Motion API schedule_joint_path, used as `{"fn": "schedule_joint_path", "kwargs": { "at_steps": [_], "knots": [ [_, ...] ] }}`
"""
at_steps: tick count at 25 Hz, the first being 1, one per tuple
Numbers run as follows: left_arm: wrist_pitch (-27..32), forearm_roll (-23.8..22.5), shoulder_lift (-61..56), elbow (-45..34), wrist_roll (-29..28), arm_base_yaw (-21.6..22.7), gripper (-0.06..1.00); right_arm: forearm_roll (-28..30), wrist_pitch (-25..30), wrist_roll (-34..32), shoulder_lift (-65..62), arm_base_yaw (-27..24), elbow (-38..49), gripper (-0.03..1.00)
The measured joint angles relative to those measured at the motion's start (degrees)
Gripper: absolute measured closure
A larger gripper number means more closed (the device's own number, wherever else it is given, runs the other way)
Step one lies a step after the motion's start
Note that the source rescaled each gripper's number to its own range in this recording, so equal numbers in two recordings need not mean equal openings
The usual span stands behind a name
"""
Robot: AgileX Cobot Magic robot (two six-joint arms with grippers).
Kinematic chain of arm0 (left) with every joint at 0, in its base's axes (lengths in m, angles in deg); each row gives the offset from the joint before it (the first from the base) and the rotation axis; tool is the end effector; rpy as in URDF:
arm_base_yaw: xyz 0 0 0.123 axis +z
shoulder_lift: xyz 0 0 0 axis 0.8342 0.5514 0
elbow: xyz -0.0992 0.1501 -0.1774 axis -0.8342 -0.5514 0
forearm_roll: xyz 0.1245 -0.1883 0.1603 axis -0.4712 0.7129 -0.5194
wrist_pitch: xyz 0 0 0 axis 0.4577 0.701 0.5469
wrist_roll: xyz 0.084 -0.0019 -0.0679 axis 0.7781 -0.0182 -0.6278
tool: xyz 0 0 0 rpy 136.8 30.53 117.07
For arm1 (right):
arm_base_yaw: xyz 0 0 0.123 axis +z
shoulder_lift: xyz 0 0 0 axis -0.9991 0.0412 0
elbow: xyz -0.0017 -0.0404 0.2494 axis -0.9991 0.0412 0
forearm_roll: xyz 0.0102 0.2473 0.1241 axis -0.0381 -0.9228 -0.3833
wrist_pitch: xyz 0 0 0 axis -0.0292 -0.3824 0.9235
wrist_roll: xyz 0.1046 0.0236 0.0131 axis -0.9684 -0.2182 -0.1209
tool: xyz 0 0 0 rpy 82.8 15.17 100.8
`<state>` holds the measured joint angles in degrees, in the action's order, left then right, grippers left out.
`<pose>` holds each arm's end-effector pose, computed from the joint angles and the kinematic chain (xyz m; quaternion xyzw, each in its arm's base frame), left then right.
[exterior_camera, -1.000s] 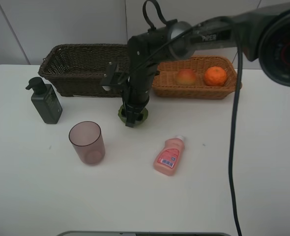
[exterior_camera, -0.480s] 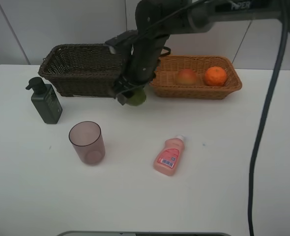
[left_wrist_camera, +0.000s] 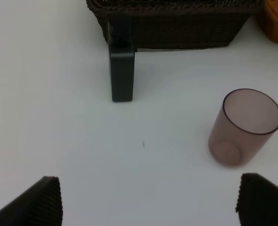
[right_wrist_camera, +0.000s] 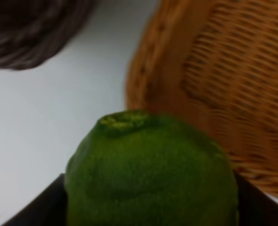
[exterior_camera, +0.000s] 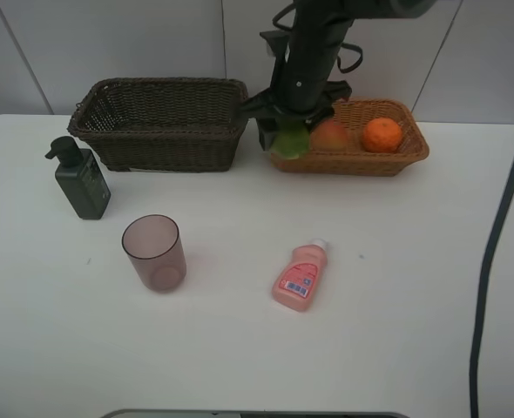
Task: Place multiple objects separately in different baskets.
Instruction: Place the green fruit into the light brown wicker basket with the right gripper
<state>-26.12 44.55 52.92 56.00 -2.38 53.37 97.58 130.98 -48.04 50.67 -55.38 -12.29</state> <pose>0.0628 -0.0113 0.2838 0.0419 0.8483 -0.0458 0.5258 0.4041 0.2395 0.1534 -0.2092 0.9649 -0.0082 0.1587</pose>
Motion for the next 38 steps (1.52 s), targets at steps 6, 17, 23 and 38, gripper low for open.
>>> {"fn": "schedule_joint_path", "kwargs": {
  "at_steps": [6,17,23,38],
  "knots": [
    [0.0,0.0,0.0,0.0,0.0,0.0,-0.01,2.7,-2.2,-6.8,-0.1,-4.3,-1.4,0.69],
    [0.0,0.0,0.0,0.0,0.0,0.0,-0.01,5.6,-13.3,-13.0,4.6,-6.6,-1.8,0.69],
    [0.0,0.0,0.0,0.0,0.0,0.0,-0.01,8.6,-16.6,-17.6,7.1,-6.6,-1.8,0.69],
    [0.0,0.0,0.0,0.0,0.0,0.0,-0.01,8.6,-17.4,-17.0,7.2,-6.6,-1.8,0.15]
  ]
}}
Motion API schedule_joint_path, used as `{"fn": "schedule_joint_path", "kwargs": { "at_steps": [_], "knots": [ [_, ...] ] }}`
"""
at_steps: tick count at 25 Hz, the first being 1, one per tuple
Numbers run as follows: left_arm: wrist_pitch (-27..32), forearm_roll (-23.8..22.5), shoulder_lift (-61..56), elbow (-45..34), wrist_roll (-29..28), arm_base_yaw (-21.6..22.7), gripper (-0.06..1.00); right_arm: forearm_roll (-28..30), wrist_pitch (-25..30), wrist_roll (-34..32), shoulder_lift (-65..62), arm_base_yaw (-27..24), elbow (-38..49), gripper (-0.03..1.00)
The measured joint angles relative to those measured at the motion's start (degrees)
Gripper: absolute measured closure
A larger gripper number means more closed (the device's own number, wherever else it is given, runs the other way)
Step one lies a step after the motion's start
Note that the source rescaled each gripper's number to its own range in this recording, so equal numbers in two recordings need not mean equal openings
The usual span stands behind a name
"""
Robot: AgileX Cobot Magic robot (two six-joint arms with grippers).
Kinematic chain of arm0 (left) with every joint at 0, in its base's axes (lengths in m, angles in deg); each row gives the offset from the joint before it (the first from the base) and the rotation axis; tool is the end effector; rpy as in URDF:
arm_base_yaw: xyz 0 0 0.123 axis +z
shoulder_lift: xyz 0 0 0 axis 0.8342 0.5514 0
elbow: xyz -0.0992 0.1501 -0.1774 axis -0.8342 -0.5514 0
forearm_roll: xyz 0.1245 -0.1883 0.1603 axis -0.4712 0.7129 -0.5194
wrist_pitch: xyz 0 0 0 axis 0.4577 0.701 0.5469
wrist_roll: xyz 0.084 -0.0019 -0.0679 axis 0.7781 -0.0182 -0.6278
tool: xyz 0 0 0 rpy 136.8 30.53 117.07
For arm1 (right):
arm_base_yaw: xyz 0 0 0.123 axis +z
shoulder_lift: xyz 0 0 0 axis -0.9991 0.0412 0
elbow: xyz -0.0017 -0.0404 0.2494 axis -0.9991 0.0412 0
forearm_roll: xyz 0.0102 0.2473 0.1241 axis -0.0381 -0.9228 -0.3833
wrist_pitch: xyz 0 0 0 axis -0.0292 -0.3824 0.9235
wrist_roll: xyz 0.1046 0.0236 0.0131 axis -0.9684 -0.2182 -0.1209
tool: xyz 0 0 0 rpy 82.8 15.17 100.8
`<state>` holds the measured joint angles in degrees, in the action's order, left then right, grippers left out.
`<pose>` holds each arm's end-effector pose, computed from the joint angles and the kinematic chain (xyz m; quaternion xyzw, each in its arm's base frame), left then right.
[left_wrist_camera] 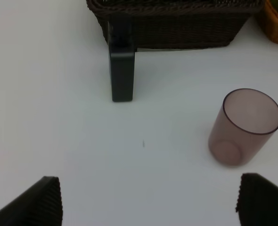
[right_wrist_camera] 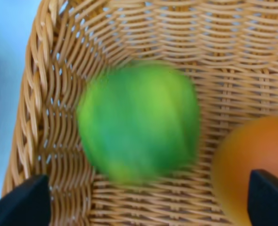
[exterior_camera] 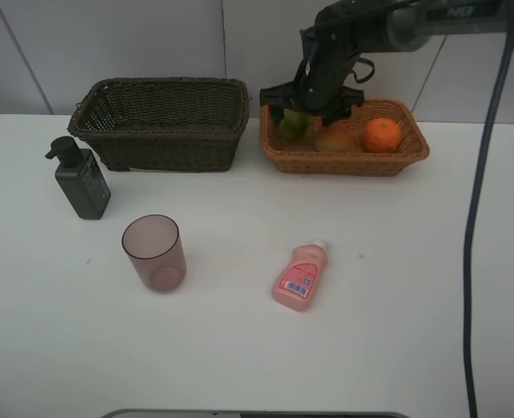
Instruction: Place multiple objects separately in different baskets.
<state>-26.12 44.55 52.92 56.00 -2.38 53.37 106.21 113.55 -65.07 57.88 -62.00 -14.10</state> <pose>0.0628 -0.0113 0.2838 0.0419 0.8483 -0.0458 0.5258 0.4660 0.2012 0.1162 -0.0638 0.9599 0.0040 0.2728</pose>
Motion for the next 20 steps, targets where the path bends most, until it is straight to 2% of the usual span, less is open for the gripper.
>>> {"fn": "schedule_joint_path", "kwargs": {
  "at_steps": [5,9,16,20],
  "knots": [
    [0.0,0.0,0.0,0.0,0.0,0.0,-0.01,0.0,3.5,0.1,-1.9,0.1,0.0,0.08],
    [0.0,0.0,0.0,0.0,0.0,0.0,-0.01,0.9,9.8,0.2,-5.7,1.0,0.0,0.08],
    [0.0,0.0,0.0,0.0,0.0,0.0,-0.01,5.8,20.5,0.6,-11.5,4.1,0.0,0.07],
    [0.0,0.0,0.0,0.0,0.0,0.0,-0.01,6.6,21.9,0.6,-15.3,5.1,3.1,0.07]
  ]
}}
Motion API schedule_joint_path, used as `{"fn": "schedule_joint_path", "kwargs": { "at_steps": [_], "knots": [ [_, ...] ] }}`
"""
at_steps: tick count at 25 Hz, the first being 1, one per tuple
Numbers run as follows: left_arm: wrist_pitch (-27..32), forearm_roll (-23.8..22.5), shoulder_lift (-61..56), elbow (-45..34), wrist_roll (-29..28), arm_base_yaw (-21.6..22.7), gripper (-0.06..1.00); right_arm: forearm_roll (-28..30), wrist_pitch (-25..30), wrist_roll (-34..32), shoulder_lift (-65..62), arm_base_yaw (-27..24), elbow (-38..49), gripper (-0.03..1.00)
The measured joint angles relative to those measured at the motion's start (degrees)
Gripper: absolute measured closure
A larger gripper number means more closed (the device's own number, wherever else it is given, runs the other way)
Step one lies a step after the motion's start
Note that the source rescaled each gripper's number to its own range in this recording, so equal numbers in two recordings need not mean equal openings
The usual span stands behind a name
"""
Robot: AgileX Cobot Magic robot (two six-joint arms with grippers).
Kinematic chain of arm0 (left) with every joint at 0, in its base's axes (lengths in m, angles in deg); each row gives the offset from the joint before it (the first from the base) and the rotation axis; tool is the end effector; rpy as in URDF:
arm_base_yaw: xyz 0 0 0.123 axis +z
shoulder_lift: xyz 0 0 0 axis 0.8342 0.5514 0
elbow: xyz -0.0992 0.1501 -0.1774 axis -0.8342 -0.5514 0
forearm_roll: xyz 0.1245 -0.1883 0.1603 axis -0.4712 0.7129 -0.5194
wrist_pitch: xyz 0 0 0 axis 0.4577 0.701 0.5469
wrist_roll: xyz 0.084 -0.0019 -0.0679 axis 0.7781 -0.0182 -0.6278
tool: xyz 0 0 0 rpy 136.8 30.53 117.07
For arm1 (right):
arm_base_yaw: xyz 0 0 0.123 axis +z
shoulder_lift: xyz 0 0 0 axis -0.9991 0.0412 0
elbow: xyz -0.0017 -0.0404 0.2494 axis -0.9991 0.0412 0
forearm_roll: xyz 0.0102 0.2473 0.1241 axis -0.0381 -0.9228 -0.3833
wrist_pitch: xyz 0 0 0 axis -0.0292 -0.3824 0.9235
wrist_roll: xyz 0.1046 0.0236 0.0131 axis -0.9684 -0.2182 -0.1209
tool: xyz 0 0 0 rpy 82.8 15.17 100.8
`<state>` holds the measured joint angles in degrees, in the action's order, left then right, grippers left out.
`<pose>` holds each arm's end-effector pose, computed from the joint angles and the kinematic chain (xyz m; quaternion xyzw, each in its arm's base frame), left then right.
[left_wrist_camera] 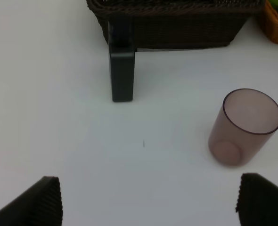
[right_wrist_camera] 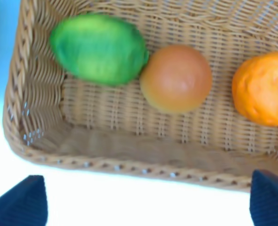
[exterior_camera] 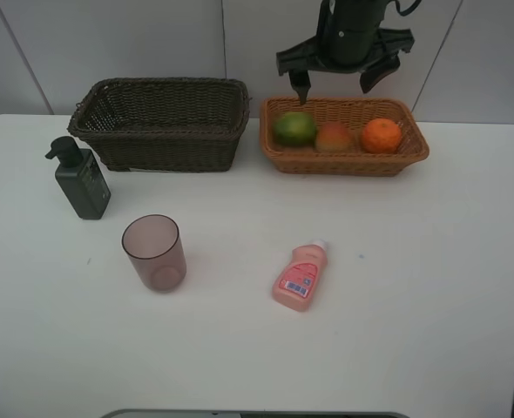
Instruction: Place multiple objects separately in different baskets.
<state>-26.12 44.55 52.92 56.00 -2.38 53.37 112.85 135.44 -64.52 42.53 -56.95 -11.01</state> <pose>0.0628 -0.0113 0.2838 0.0419 0.8483 -0.0458 0.5258 0.4074 0.1974 0.2163 -0.0899 0.9633 -0.0904 0.2361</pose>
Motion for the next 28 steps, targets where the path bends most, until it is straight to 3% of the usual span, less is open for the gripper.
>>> {"fn": "schedule_joint_path", "kwargs": {
  "at_steps": [11,23,28],
  "knots": [
    [0.0,0.0,0.0,0.0,0.0,0.0,-0.01,-0.3,-5.4,-0.1,-12.9,0.2,20.4,0.07],
    [0.0,0.0,0.0,0.0,0.0,0.0,-0.01,-5.5,-14.0,-0.2,-17.3,0.2,36.6,0.07],
    [0.0,0.0,0.0,0.0,0.0,0.0,-0.01,-6.8,-18.6,-4.4,-17.3,0.2,41.7,0.07]
  ]
}}
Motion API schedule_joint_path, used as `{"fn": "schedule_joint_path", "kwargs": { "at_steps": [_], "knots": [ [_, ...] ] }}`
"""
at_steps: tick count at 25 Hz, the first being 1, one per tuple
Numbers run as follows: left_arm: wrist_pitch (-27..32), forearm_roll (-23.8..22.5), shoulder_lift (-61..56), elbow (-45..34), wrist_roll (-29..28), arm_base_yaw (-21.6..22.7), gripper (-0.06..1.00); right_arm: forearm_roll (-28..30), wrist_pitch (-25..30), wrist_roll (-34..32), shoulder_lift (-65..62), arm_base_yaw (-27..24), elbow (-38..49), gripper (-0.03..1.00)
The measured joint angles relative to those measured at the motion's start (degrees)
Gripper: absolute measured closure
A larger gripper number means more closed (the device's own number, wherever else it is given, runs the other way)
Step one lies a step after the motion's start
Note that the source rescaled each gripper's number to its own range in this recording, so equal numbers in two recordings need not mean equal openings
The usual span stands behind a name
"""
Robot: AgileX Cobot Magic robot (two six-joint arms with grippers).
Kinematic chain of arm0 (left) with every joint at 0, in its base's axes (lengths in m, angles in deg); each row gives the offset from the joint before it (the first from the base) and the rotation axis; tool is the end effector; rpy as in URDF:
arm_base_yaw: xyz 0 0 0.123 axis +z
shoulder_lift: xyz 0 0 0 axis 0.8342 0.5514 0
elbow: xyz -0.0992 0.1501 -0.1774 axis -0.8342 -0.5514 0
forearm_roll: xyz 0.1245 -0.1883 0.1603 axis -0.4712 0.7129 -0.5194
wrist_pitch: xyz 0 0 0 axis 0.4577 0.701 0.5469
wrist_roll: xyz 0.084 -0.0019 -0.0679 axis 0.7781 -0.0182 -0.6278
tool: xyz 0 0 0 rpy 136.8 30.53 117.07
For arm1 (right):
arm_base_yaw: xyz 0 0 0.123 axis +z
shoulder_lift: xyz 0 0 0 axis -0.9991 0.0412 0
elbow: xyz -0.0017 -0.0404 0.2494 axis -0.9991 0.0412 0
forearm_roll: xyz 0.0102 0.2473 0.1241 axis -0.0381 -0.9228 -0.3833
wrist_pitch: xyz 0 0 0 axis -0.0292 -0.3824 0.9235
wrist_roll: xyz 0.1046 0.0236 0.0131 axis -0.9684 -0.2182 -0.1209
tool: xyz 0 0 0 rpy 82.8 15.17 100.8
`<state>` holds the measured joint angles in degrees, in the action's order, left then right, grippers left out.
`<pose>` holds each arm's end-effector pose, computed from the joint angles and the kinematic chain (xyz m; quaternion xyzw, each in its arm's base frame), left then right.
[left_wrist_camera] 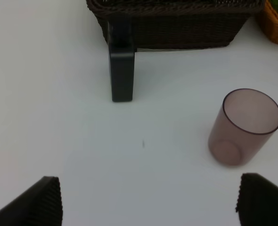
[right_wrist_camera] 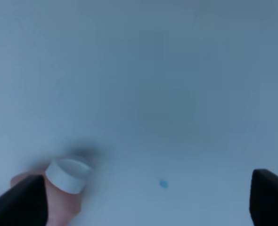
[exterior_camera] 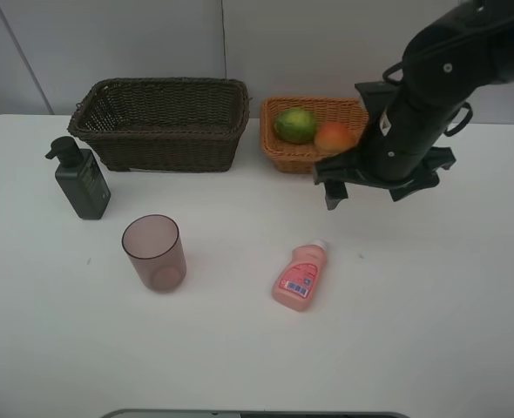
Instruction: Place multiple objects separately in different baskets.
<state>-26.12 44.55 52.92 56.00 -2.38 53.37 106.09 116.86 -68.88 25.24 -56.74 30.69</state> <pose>0.0628 -0.0113 0.2838 0.0419 0.8483 -0.0458 0.5258 0.3007 0.1549 0.1278 -0.0840 0.9835 -0.0363 0.1558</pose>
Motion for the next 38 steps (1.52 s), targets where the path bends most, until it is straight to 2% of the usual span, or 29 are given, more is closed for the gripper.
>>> {"fn": "schedule_joint_path", "kwargs": {
  "at_steps": [5,11,19,24,38],
  "knots": [
    [0.0,0.0,0.0,0.0,0.0,0.0,-0.01,-2.1,-2.9,-3.8,0.0,1.1,1.6,0.07],
    [0.0,0.0,0.0,0.0,0.0,0.0,-0.01,-4.3,-6.4,-10.3,0.7,5.6,1.6,0.07],
    [0.0,0.0,0.0,0.0,0.0,0.0,-0.01,-5.5,-6.9,-18.4,6.5,8.8,1.6,0.07],
    [0.0,0.0,0.0,0.0,0.0,0.0,-0.01,-9.3,-6.9,-19.8,10.1,9.7,1.6,0.07],
    [0.0,0.0,0.0,0.0,0.0,0.0,-0.01,-11.0,-8.0,-20.2,13.8,9.7,1.6,0.07]
  ]
}}
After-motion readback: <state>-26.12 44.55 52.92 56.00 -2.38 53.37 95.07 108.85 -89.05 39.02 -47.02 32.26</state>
